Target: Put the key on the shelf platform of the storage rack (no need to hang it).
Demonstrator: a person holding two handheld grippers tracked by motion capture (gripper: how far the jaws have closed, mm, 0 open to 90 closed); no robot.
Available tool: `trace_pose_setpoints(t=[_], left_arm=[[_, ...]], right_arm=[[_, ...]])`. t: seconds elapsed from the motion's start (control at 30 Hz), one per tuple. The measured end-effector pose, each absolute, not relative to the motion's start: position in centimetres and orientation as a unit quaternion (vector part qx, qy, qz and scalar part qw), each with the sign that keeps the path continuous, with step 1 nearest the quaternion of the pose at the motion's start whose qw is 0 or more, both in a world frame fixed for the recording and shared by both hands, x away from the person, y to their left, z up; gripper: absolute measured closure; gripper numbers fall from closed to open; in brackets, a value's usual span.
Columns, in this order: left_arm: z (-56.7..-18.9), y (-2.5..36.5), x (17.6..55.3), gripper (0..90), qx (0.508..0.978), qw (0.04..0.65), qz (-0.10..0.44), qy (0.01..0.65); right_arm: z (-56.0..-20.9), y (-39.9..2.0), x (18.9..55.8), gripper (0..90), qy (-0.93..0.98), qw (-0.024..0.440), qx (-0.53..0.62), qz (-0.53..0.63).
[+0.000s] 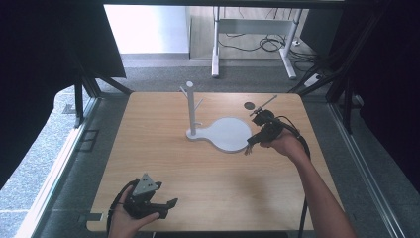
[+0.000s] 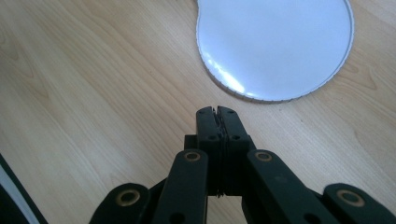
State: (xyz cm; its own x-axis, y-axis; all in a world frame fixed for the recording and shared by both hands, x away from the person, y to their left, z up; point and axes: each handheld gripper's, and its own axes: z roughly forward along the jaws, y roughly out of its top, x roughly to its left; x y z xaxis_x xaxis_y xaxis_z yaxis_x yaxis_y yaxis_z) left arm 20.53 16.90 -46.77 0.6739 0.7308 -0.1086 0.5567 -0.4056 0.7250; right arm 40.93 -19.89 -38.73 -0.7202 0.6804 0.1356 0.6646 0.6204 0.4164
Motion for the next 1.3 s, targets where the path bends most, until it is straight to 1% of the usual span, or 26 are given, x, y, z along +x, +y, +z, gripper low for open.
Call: trace_pose_setpoints(t=[1.3], left_arm=[[-46.7,17.3,20.6,23.0,0.83,0.384,0.114,0.389]], right_arm=[[-38.5,-17.0,46.0,89.9,0.898,0.018,0.385,0.21]])
